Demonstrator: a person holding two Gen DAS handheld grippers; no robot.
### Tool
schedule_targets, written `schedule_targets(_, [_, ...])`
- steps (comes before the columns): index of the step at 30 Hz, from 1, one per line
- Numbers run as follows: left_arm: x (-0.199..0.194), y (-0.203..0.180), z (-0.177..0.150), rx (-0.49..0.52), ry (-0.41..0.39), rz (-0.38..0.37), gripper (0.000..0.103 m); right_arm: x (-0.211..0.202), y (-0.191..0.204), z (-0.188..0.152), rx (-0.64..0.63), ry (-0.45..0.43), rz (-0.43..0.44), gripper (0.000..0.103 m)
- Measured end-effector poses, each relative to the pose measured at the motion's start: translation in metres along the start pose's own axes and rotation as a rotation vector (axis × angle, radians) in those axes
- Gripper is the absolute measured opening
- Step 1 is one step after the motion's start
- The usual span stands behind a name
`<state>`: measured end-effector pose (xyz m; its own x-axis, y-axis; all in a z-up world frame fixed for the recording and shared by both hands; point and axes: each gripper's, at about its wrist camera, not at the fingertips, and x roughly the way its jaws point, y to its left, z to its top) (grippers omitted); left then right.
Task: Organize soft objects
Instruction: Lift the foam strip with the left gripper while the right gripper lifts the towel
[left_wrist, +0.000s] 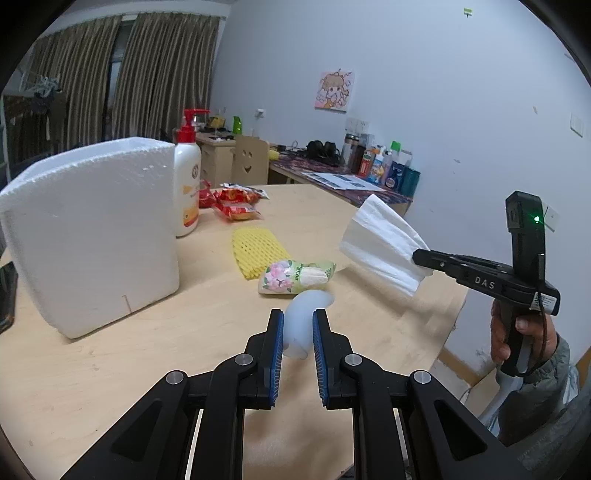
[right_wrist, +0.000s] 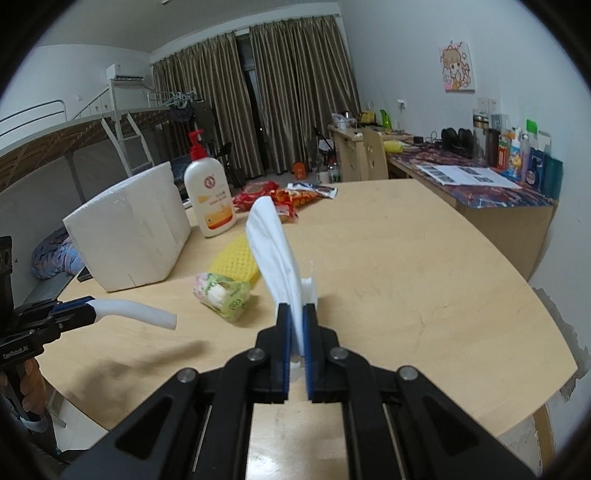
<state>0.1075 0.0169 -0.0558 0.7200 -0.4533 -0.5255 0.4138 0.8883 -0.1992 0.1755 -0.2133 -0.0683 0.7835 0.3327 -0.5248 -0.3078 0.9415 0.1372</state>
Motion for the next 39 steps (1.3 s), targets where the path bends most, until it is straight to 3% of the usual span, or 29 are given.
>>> schedule_targets(21, [-0.045,-0.002,-0.002,-0.047,-0.070,0.070,0.017,-0.036,0.045,0.005,-0.097,-0.087,0.064,0.009])
schedule_targets(39, [-0.075,0.004,-0.005,-0.084,-0.106,0.154,0.017,-0.029,0.079,0.012,-0.174,-0.113,0.167,0.009])
